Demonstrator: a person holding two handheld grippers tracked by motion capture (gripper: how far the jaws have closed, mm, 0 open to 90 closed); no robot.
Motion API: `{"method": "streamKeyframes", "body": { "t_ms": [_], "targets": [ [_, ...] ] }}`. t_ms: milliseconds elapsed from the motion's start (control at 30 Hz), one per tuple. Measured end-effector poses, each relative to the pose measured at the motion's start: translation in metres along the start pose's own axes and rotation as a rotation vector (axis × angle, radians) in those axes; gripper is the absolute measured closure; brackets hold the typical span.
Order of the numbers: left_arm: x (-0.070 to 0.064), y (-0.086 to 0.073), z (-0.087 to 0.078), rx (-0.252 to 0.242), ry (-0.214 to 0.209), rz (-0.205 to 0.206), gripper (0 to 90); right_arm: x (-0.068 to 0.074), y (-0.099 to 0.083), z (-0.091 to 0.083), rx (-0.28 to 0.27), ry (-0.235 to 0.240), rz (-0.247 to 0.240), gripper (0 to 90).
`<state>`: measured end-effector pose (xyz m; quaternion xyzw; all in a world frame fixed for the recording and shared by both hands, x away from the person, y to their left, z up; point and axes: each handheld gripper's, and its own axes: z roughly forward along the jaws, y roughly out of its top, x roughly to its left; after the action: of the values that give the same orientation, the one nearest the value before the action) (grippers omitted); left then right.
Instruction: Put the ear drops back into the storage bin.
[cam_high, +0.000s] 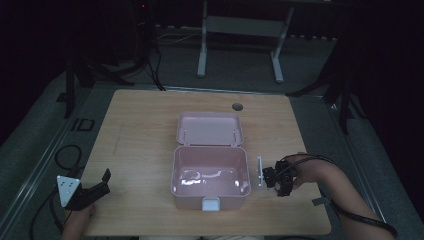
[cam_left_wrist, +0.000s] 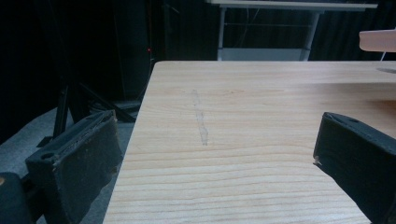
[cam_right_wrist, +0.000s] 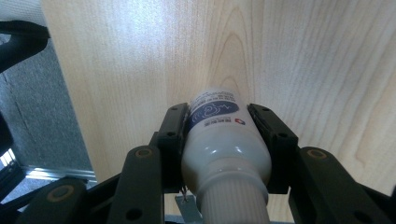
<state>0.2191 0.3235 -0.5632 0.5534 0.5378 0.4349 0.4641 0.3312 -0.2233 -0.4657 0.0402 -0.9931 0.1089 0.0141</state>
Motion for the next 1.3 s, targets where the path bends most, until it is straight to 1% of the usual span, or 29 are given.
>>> {"method": "streamKeyframes", "body": {
  "t_ms": [67, 100, 167, 333, 633, 833, 1033, 1300],
  "targets": [
    [0.0, 0.0, 0.0, 0.0, 0.0, 0.0, 1.0, 0.001, 0.001, -0.005, 0.004, 0.001, -0.005, 59.7],
    [0.0, 0.0, 0.0, 0.0, 0.0, 0.0, 1.0, 0.002, 0.001, -0.011, 0.002, -0.003, -0.007, 59.6],
    [0.0, 0.0, 0.0, 0.0, 0.001, 0.001, 1.0, 0.003, 0.002, -0.014, 0.0, -0.003, -0.011, 59.6],
    [0.0, 0.0, 0.0, 0.0, 0.001, 0.0, 1.0, 0.006, 0.006, -0.033, -0.014, -0.022, -0.023, 59.7],
    [0.0, 0.0, 0.0, 0.0, 0.001, 0.0, 0.9, 0.01, 0.014, -0.057, -0.027, -0.047, -0.051, 59.7],
    [0.0, 0.0, 0.0, -0.001, 0.001, 0.0, 0.9, 0.01, 0.017, -0.073, -0.034, -0.059, -0.051, 59.7],
    [0.0, 0.0, 0.0, -0.001, 0.001, 0.001, 1.0, 0.008, 0.021, -0.085, -0.05, -0.067, -0.051, 59.7],
    [0.0, 0.0, 0.0, 0.001, 0.001, 0.0, 0.9, 0.009, 0.032, -0.1, -0.062, -0.082, -0.072, 59.7]
  ]
}}
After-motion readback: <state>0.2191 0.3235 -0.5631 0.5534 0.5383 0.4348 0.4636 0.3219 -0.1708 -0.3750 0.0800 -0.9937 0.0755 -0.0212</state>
